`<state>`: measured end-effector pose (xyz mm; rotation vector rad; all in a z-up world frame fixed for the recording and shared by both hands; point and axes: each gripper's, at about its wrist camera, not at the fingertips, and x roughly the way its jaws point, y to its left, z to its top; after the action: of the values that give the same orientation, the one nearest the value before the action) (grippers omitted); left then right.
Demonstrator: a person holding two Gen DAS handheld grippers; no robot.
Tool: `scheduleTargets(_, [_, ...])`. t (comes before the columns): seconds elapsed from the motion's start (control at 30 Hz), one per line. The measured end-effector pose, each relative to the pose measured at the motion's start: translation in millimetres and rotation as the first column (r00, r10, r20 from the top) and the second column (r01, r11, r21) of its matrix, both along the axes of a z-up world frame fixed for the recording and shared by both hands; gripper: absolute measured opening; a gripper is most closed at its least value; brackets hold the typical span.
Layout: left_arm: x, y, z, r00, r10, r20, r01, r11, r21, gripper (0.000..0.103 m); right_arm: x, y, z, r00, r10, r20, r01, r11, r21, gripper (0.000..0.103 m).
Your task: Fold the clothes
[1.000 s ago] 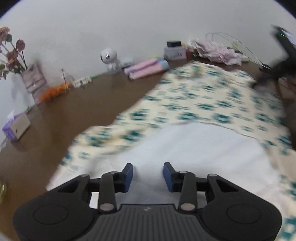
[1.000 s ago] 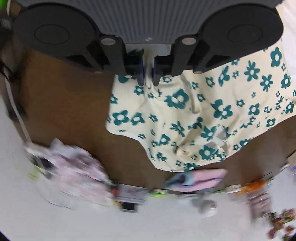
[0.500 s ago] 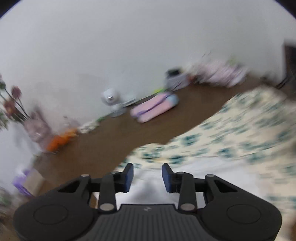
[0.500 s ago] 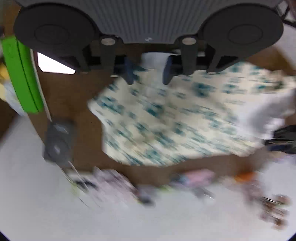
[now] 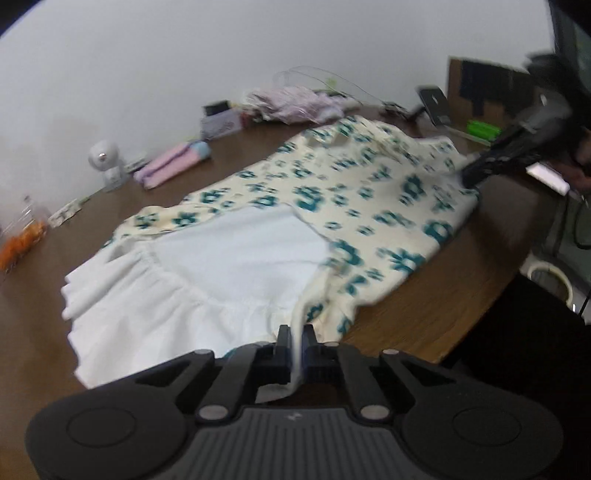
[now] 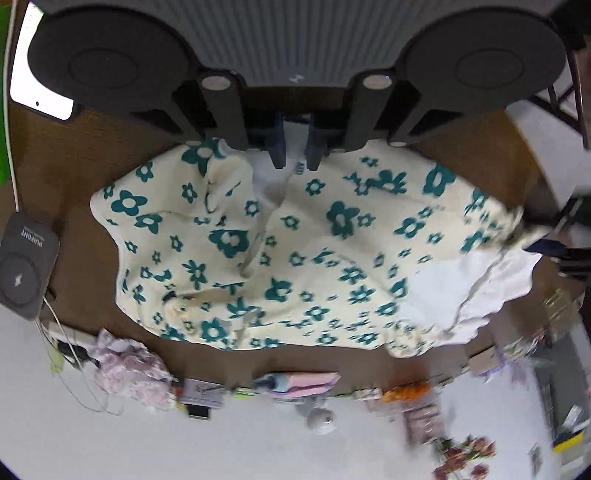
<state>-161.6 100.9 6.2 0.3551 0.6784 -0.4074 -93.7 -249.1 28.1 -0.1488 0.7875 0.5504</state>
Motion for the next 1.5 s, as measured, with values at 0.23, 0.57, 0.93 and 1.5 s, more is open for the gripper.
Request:
scheduleTargets(0.23, [9,61,10,0.983,0.178,0.044,-0.178,0.984,0.01,0.004,16,-20,1,0.996,-0.087,0.036,0.086,0.995,0.045,0.024])
scheduleTargets(0.57, [15,40,37,0.975,0.202,0.087,-0.194,0.977,-0.092,0.032,8,9,25,0.995,-0.087,0.043,0.084,0.994,0.068,0.067])
scheduleTargets(0.93, [63,19,5,0.946,0.314,-0.075,-0.319,0.946,-0.058,0.016,16,39,1,0.993,-0.096,0.067,0.103,0.988,-0.111,0.01])
scheduleTargets(1.5, [46,9,-8,0.969,0.223,-0.103,-0.238,0.956,-0.172,0.038,190,270,2,0.963,0.255,-0.08,-0.262,0.961,-0.089,0.034])
